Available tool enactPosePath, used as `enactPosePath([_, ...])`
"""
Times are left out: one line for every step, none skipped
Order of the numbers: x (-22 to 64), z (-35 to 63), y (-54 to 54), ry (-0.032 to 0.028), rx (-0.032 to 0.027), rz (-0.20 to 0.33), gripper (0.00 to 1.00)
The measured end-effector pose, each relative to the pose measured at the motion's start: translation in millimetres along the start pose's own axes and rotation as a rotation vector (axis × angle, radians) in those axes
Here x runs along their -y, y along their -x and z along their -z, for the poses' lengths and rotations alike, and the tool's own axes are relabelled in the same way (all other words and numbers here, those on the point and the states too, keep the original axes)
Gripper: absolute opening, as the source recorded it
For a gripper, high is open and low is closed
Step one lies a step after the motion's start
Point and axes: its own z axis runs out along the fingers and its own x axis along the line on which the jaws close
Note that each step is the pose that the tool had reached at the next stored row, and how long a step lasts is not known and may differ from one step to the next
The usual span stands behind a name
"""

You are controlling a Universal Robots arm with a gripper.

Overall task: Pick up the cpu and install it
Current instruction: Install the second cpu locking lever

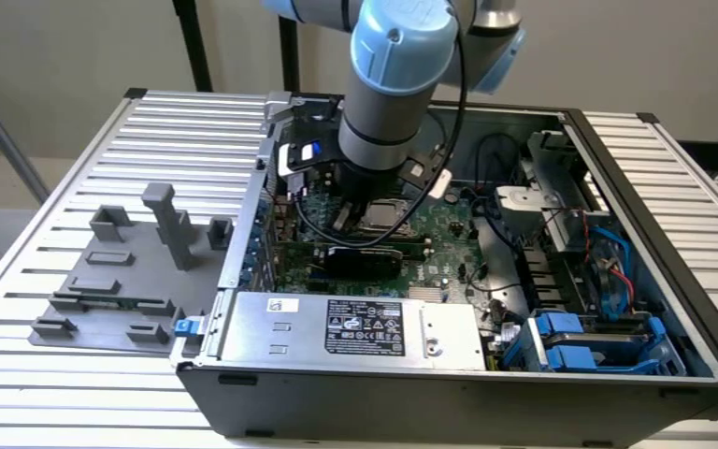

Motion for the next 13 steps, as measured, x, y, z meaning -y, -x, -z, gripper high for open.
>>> enactPosePath([0.2,-0.7,-0.3,0.0003,0.0008,0.000,0.11])
enactPosePath([0.4,-1.5,-0.7,0.0007,0.0012,0.000,0.11])
enactPosePath([0.7,-2.3,-1.2,0.0010,0.0018,0.000,0.11])
enactPosePath([1.0,-3.1,-1.7,0.0012,0.0020,0.000,0.11])
enactPosePath([1.3,-4.0,-2.2,0.0015,0.0023,0.000,0.11])
enactPosePath([1.6,-4.9,-2.7,0.0017,0.0027,0.000,0.11])
enactPosePath([1.9,-5.8,-3.1,0.0019,0.0032,0.000,0.11])
enactPosePath([2.1,-6.6,-3.4,0.0022,0.0039,0.000,0.11])
enactPosePath([2.3,-7.4,-3.8,0.0027,0.0048,0.000,0.11])
enactPosePath([2.7,-8.3,-4.1,0.0032,0.0060,-0.001,0.11])
enactPosePath([2.9,-9.1,-4.4,0.0037,0.0069,-0.001,0.11])
enactPosePath([3.1,-9.8,-4.5,0.0043,0.0081,-0.001,0.11])
enactPosePath([3.3,-10.4,-4.7,0.0048,0.0091,-0.001,0.11])
